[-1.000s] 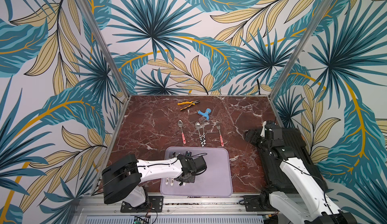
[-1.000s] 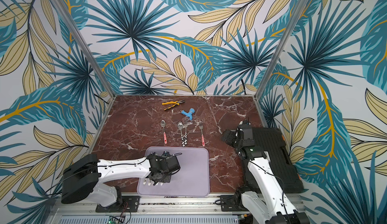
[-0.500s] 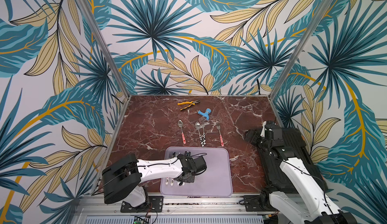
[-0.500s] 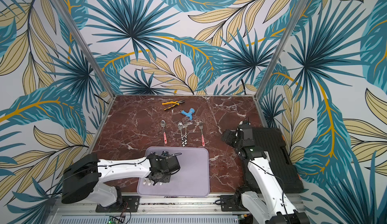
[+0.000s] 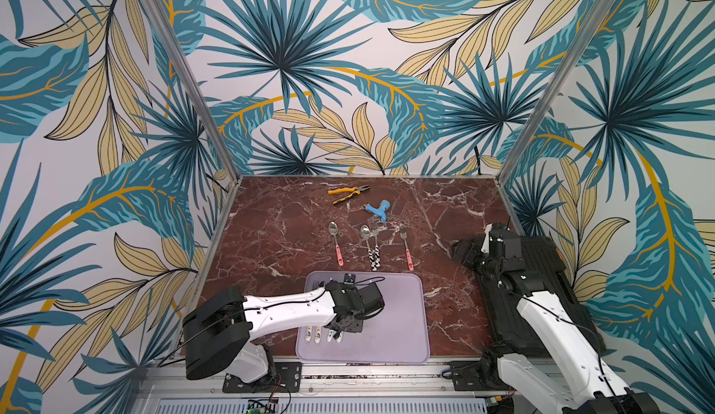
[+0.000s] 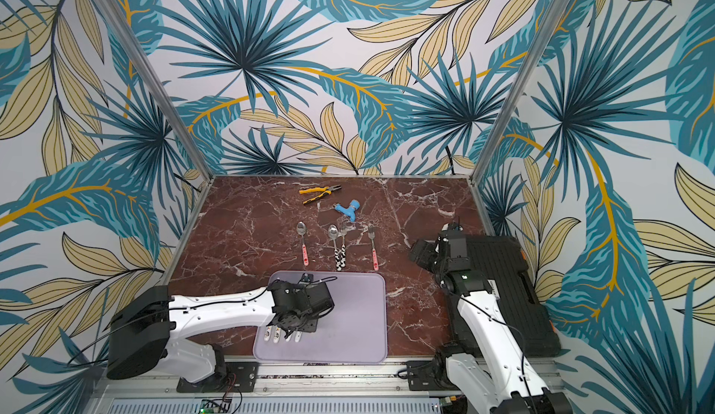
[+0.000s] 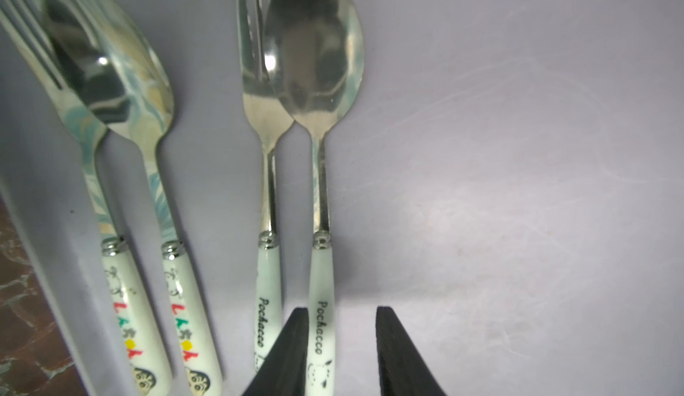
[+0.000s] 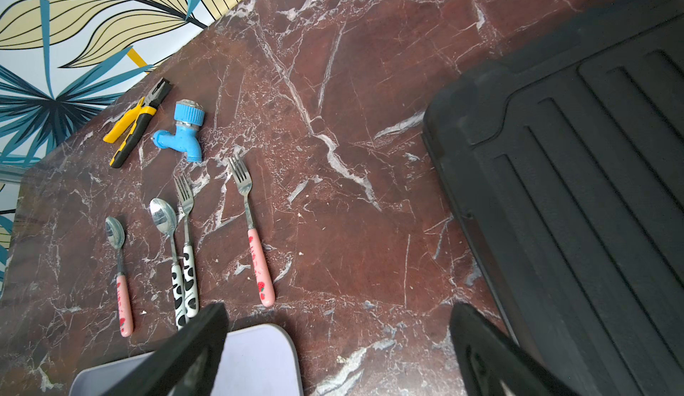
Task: Set the spoon and fork side by side
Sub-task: Place the spoon on the tray, then adjust the fork on the tray.
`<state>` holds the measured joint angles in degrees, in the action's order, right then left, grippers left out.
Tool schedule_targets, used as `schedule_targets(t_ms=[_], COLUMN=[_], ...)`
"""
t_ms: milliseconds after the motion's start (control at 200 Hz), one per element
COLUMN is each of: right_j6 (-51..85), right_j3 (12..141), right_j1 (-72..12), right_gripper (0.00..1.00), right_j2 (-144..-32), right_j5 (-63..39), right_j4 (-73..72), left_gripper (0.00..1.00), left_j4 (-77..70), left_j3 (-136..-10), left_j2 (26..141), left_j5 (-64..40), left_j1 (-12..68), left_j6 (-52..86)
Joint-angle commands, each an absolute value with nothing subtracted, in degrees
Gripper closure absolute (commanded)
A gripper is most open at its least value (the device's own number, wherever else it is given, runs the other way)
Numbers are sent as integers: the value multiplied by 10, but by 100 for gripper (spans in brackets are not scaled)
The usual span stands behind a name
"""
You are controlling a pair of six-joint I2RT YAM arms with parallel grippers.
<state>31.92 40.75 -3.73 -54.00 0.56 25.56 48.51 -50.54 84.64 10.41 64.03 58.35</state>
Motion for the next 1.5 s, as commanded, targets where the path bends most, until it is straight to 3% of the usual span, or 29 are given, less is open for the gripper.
schedule_targets(t_ms=[0, 666, 1096, 1497], right_j6=[314, 310, 311, 311], right_j3=[393, 394, 394, 395], right_j1=[-37, -37, -37, -37], right_gripper=[1, 1, 1, 1], right_j2=[-539, -537, -544, -548], right_j5=[3, 9, 12, 14], right_j4=[254, 261, 258, 260], left_gripper=[62, 62, 58, 71], left_j4=[508, 402, 383, 382], left_j3=[-542, -594, -525, -492], left_j2=[836, 930, 888, 862], left_j5=[127, 68, 40, 39], left_j1=[631, 527, 516, 484], left_j6=[563, 462, 483, 475])
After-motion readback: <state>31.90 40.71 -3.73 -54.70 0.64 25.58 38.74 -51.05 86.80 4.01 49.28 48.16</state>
